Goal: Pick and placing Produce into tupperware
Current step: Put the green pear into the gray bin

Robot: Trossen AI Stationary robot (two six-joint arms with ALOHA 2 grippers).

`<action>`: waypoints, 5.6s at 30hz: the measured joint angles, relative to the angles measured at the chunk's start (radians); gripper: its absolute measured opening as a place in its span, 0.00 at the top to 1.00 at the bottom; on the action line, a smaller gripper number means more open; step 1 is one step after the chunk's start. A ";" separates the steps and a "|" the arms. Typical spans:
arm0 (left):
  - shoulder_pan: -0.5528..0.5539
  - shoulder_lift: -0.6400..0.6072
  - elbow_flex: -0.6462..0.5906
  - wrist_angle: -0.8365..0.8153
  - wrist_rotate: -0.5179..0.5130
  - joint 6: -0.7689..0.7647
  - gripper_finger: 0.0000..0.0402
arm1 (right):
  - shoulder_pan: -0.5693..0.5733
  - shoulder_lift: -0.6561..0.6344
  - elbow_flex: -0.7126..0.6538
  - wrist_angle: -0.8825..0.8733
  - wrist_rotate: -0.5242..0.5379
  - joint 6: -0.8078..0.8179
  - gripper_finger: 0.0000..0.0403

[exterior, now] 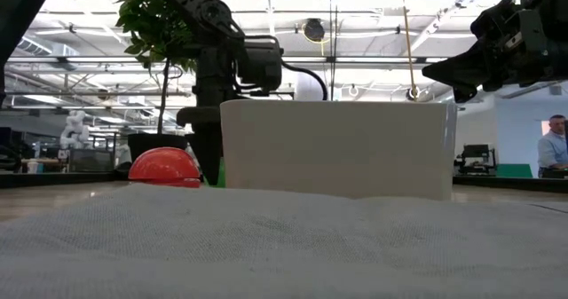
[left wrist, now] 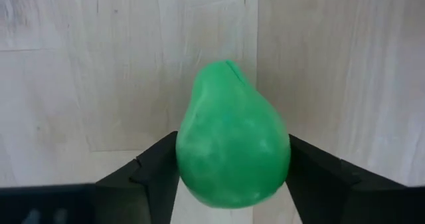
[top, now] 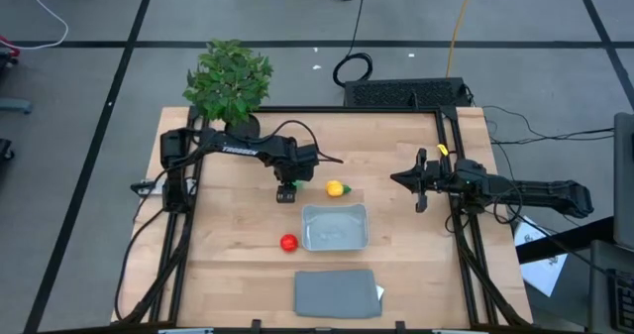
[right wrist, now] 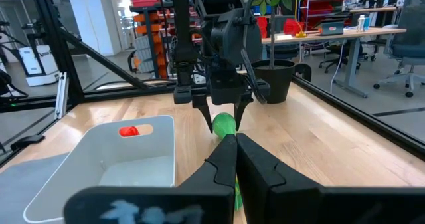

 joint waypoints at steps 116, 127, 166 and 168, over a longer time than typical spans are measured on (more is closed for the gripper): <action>-0.286 0.071 0.644 -0.205 0.062 -0.069 0.48 | 0.000 0.001 0.000 0.000 0.000 0.000 1.00; -0.302 0.208 0.642 -0.216 0.105 0.013 0.48 | 0.000 0.016 0.000 0.001 0.000 0.007 1.00; -0.293 0.294 0.496 -0.153 0.098 0.103 0.48 | 0.000 0.026 0.000 0.013 0.000 0.007 1.00; -0.292 0.294 0.485 -0.149 0.095 0.102 0.48 | 0.000 0.026 0.000 0.016 0.000 0.005 1.00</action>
